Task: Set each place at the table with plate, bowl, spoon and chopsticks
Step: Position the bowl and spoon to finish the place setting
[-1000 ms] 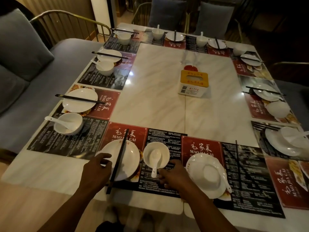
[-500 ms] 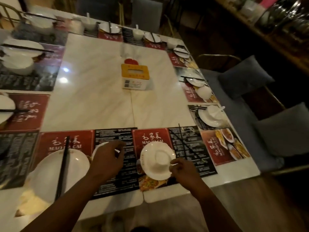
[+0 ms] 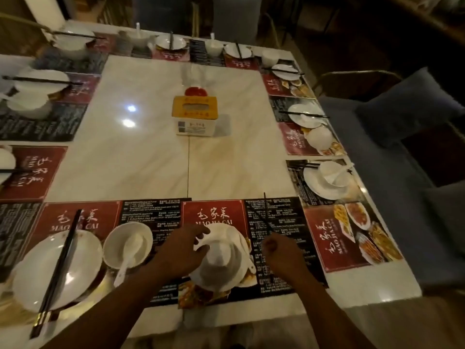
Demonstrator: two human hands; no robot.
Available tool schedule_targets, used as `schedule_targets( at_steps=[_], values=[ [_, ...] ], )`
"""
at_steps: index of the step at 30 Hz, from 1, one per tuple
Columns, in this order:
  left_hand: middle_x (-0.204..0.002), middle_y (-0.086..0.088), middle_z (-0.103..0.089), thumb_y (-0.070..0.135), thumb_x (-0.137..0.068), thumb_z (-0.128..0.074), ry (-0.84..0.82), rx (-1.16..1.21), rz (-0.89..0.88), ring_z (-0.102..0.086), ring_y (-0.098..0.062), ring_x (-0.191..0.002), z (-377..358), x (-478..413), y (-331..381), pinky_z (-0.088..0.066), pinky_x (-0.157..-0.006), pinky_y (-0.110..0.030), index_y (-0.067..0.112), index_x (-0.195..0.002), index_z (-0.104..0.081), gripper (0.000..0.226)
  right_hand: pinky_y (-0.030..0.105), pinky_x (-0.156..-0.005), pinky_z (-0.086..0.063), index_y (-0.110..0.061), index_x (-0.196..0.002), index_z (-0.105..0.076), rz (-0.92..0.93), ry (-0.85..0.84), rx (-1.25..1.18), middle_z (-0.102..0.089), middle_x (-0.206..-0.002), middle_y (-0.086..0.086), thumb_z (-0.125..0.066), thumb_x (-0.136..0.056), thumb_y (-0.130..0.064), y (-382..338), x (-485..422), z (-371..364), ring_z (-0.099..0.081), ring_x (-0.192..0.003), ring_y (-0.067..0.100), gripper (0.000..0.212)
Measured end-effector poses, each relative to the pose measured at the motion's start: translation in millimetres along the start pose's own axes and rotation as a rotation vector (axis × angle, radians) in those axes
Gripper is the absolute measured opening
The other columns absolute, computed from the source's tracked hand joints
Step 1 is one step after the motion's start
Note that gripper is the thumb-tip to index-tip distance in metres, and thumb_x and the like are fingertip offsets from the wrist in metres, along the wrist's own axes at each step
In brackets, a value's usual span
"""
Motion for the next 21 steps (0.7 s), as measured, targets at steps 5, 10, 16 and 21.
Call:
schedule_targets(
  at_steps=[5, 10, 16, 21],
  values=[
    [-0.119, 0.009, -0.06, 0.018, -0.09, -0.068, 0.08, 0.018, 0.236, -0.056, -0.004, -0.102, -22.1, 16.8, -15.4, -0.049, -0.09, -0.022, 0.028, -0.129, -0.056, 0.042, 0.033, -0.109, -0.041, -0.03, -0.14, -0.046, 0.445, -0.21, 0.128, -0.045, -0.139, -0.012, -0.069, -0.08, -0.054, -44.5, -4.6, -54.3, -0.041, -0.128, 0.009, 0.068],
    [-0.124, 0.013, -0.059, 0.023, -0.09, -0.068, 0.183, 0.087, 0.401, -0.058, -0.003, -0.105, -32.2, 44.7, -30.2, -0.052, -0.091, -0.027, 0.035, -0.127, -0.056, 0.041, 0.047, -0.122, -0.021, -0.023, -0.156, -0.021, 0.765, -0.224, 0.359, -0.02, -0.163, 0.006, -0.066, -0.077, -0.068, -68.4, 5.0, -96.0, -0.015, -0.151, 0.027, 0.101],
    [-0.129, 0.009, -0.057, 0.027, -0.08, -0.076, 0.135, 0.16, 0.4, -0.057, -0.006, -0.109, -43.5, 52.2, -28.3, -0.053, -0.092, -0.029, 0.029, -0.134, -0.054, 0.058, 0.05, -0.112, -0.039, -0.018, -0.149, -0.026, 0.798, -0.15, 0.473, -0.043, -0.151, 0.014, -0.082, -0.061, -0.063, -73.8, 3.8, -112.6, -0.043, -0.139, 0.034, 0.114],
    [-0.118, 0.015, -0.052, 0.036, -0.065, -0.09, 0.083, 0.131, 0.349, -0.054, -0.004, -0.104, -45.7, 52.9, -24.4, -0.048, -0.081, -0.016, 0.033, -0.132, -0.051, 0.077, 0.046, -0.12, -0.021, -0.022, -0.154, -0.019, 0.734, -0.186, 0.449, -0.03, -0.159, 0.013, -0.08, -0.07, -0.054, -77.0, 0.8, -115.9, -0.027, -0.147, 0.031, 0.109]
  ],
)
Point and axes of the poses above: each hand's wrist, its own x-axis away from the middle knuckle, its own z-axis out of the back of the hand, y = z × x, the point moved 8 cm from there along -x, towards the middle knuckle
